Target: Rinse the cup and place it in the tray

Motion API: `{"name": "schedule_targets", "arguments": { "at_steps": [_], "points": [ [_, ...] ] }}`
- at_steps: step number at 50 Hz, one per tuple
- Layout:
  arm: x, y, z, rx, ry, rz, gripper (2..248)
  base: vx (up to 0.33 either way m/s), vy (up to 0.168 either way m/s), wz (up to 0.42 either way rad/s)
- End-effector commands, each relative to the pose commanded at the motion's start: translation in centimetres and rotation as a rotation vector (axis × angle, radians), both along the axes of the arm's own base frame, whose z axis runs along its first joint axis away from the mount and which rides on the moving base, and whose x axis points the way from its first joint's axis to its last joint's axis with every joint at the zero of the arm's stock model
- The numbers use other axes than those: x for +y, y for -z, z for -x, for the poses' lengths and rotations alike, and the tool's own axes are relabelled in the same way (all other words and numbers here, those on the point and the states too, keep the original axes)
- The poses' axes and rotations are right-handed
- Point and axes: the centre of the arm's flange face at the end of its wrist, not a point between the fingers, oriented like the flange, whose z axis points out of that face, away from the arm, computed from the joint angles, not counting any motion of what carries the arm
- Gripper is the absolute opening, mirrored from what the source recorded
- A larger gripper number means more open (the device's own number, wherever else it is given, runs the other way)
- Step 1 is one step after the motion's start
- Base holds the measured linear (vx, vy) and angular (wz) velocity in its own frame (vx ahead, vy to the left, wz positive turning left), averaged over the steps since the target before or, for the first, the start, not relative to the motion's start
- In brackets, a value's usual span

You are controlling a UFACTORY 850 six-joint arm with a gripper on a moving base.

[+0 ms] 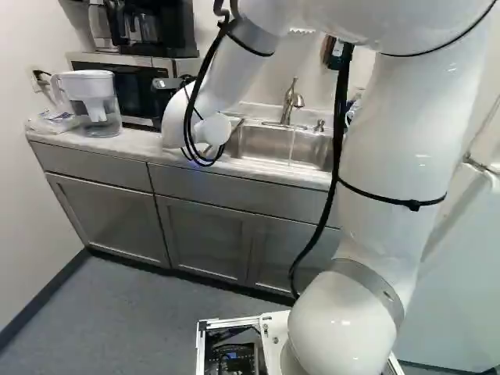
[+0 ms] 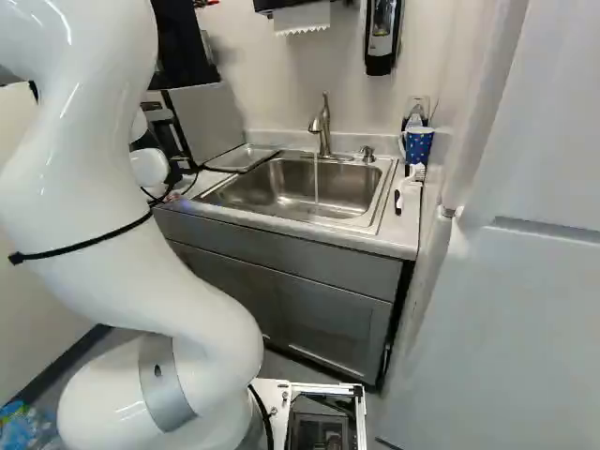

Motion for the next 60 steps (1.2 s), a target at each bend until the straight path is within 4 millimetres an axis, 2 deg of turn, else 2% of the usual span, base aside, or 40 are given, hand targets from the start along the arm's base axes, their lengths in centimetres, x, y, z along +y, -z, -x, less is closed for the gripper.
{"name": "schedule_targets", "arguments": {
  "at_steps": [23,60],
  "points": [
    [-3.9,-2.5,1.0,-0.035,0.054,-0.021,125,0.0,0.0,0.0],
    [-9.6,-2.5,0.4,-0.034,0.162,-0.018,125,0.0,0.0,0.0]
  ]
}}
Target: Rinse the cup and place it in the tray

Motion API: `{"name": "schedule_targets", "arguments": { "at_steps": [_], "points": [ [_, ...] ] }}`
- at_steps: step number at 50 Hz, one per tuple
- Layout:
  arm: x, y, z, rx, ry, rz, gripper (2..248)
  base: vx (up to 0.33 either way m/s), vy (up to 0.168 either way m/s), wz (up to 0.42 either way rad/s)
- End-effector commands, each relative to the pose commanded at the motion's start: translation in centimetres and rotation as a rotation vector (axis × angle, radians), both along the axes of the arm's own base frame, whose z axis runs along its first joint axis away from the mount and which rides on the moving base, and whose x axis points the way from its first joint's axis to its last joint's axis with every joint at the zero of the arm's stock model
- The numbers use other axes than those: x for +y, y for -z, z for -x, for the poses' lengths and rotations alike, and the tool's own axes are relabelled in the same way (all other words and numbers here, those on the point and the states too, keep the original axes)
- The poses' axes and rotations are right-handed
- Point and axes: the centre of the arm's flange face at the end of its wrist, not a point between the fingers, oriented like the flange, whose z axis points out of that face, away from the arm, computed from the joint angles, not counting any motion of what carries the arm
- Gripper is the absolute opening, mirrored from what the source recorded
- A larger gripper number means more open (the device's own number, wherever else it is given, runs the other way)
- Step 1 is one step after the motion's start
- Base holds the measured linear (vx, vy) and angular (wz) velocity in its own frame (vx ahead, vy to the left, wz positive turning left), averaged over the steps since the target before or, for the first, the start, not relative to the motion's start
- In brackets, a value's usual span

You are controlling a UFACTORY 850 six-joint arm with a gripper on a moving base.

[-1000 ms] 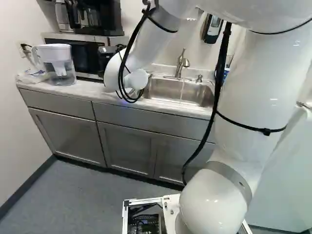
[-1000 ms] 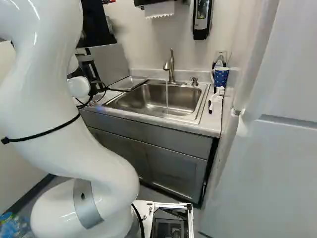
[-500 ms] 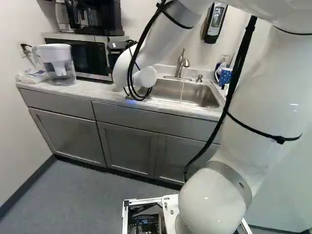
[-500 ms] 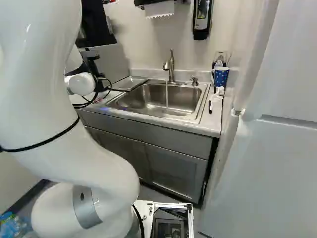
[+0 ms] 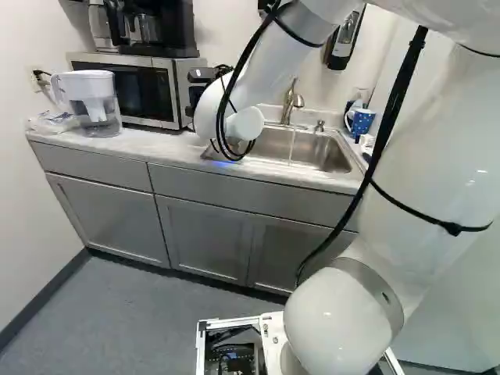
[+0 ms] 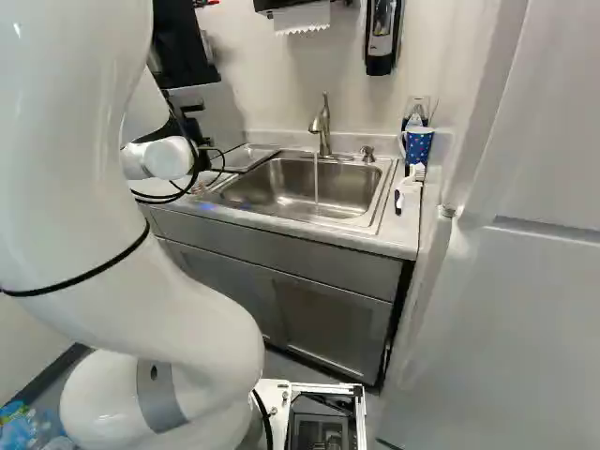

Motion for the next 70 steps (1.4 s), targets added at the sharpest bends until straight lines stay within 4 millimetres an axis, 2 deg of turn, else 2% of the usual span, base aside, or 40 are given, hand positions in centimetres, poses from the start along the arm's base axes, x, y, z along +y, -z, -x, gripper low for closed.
{"name": "schedule_targets", "arguments": {
  "at_steps": [50,70],
  "points": [
    [-7.5,0.1,0.4,0.0,0.148,0.0,125,0.0,0.0,0.0],
    [-10.4,0.1,-0.3,0.0,0.212,0.0,125,0.0,0.0,0.0]
  ]
}}
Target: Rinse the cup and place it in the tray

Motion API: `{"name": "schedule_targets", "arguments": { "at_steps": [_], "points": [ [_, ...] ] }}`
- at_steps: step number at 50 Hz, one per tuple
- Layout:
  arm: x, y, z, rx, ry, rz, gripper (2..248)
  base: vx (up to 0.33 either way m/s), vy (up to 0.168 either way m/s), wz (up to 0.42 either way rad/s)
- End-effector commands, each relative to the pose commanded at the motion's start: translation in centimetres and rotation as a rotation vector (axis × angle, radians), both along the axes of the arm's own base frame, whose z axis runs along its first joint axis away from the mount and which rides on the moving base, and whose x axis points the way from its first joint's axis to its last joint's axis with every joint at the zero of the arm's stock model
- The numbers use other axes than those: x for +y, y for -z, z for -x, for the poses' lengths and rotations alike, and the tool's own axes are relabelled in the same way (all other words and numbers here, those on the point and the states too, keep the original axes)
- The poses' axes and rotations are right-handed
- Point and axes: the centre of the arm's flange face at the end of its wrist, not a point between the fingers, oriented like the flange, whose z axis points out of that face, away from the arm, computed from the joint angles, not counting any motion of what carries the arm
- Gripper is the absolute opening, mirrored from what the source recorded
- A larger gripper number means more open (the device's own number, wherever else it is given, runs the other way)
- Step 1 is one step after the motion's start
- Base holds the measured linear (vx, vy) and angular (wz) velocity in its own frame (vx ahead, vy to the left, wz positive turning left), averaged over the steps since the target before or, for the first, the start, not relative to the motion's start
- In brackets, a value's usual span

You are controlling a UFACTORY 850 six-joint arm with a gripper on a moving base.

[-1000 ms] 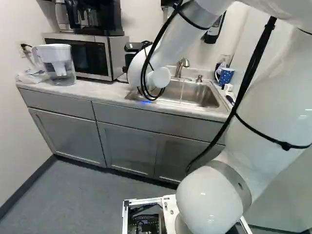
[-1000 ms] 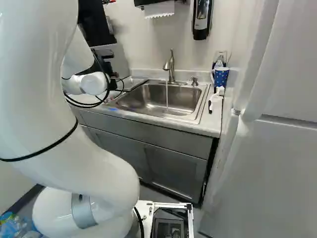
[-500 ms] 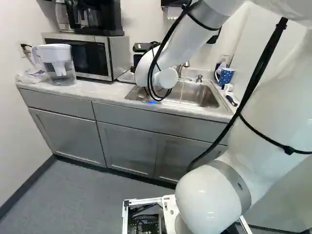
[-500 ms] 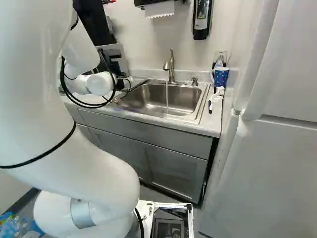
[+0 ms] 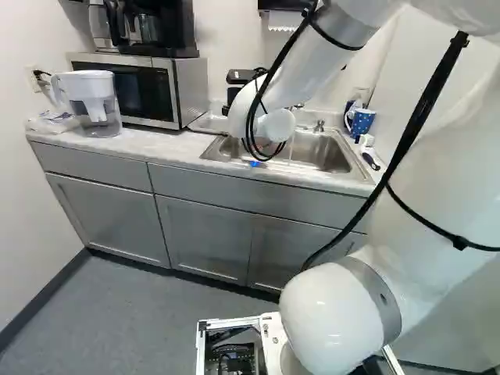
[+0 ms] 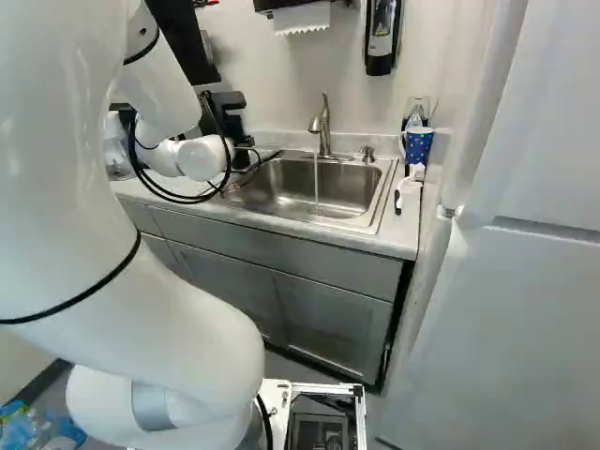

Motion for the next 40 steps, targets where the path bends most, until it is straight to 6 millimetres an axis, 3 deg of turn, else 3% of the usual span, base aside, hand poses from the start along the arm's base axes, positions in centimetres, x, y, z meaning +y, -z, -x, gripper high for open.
{"name": "schedule_targets", "arguments": {
  "at_steps": [40],
  "points": [
    [-5.7,2.9,-1.3,0.021,0.127,0.003,125,0.0,0.0,0.0]
  ]
}}
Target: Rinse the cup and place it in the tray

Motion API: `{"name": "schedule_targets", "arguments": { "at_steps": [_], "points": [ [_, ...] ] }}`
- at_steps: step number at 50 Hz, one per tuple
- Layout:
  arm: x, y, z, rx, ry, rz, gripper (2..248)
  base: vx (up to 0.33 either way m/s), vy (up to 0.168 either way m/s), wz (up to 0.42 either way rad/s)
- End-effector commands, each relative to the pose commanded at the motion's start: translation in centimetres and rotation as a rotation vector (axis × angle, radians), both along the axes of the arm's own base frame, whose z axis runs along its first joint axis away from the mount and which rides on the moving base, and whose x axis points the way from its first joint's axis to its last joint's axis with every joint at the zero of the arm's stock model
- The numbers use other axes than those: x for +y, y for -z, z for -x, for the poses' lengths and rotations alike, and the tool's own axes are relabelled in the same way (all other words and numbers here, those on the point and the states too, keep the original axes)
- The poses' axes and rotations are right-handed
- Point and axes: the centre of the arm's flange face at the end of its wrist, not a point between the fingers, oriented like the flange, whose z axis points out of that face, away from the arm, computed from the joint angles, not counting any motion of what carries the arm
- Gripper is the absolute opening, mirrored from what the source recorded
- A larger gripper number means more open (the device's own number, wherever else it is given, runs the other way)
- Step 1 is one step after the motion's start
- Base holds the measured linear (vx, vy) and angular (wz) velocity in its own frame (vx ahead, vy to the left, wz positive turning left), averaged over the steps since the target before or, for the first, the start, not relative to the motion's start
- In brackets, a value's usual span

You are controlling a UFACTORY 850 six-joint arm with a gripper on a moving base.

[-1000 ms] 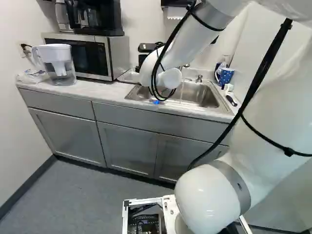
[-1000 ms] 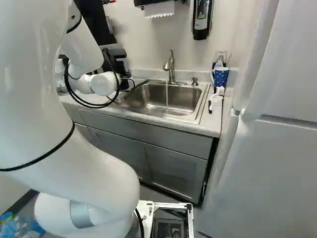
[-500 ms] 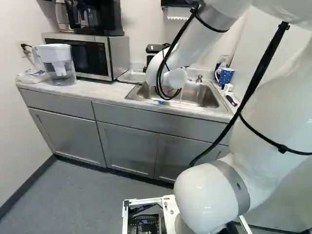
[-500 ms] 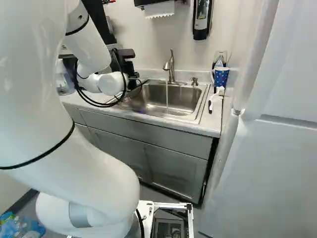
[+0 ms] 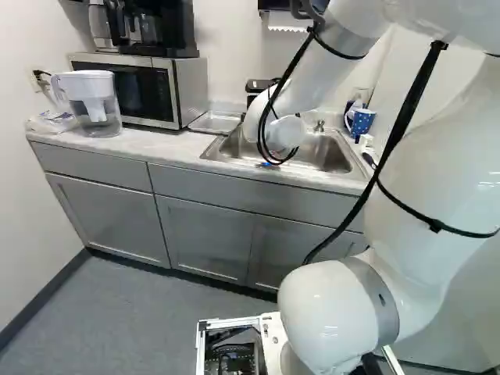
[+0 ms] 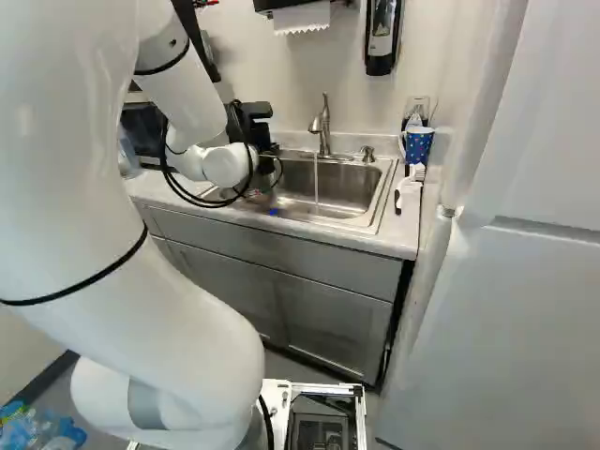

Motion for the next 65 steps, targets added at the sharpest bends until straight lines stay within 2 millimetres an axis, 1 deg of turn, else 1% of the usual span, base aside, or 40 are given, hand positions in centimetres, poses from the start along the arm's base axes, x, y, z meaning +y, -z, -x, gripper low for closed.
{"name": "schedule_targets", "arguments": {
  "at_steps": [8,31,65],
  "points": [
    [-1.1,0.6,-0.1,-0.004,0.025,0.0,125,0.0,0.0,0.0],
    [-4.4,0.7,-0.1,-0.004,0.094,0.0,125,0.0,0.0,0.0],
    [-4.8,4.0,-0.4,0.068,0.104,0.002,125,0.0,0.0,0.0]
  ]
}}
